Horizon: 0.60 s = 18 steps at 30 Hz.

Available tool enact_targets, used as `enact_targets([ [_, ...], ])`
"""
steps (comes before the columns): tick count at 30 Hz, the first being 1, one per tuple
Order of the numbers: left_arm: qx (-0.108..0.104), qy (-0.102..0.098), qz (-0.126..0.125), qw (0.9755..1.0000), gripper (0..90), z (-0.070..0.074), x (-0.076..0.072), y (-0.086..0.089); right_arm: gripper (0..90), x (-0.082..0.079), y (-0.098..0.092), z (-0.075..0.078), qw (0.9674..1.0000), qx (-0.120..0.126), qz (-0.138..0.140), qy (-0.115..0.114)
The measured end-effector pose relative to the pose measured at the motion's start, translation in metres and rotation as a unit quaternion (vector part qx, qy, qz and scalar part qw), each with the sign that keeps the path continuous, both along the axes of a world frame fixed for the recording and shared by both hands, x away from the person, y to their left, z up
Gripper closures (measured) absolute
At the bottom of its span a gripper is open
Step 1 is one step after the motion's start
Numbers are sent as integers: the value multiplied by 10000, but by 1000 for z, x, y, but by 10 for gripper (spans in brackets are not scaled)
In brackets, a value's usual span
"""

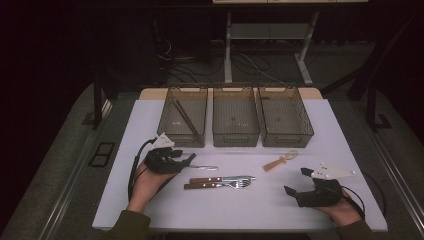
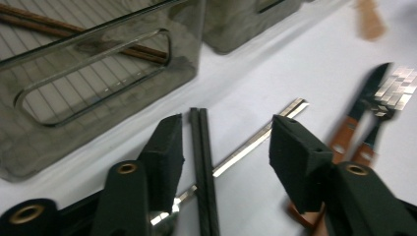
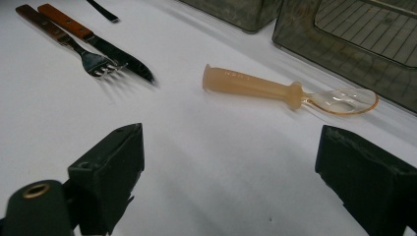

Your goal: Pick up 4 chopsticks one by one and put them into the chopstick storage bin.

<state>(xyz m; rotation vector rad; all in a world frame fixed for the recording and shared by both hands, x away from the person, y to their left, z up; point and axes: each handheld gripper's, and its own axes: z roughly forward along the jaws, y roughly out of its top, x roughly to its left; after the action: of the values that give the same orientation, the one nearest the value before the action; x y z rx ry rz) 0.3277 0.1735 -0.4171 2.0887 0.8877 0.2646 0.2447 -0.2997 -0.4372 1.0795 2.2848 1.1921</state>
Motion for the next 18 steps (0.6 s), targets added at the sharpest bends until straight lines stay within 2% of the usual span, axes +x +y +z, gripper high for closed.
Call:
enact_targets([
  [8, -11, -11, -24, 10000, 352, -1, -16, 14, 113, 1, 3, 0, 9998, 174, -1, -28],
  [13, -72, -94, 48, 9999, 311, 0, -27, 25, 113, 5, 11, -2, 9995, 299, 13, -42],
  [18, -112, -116, 113, 9998, 289, -1, -37, 37, 112, 10, 19, -3, 9995, 315, 6, -93],
])
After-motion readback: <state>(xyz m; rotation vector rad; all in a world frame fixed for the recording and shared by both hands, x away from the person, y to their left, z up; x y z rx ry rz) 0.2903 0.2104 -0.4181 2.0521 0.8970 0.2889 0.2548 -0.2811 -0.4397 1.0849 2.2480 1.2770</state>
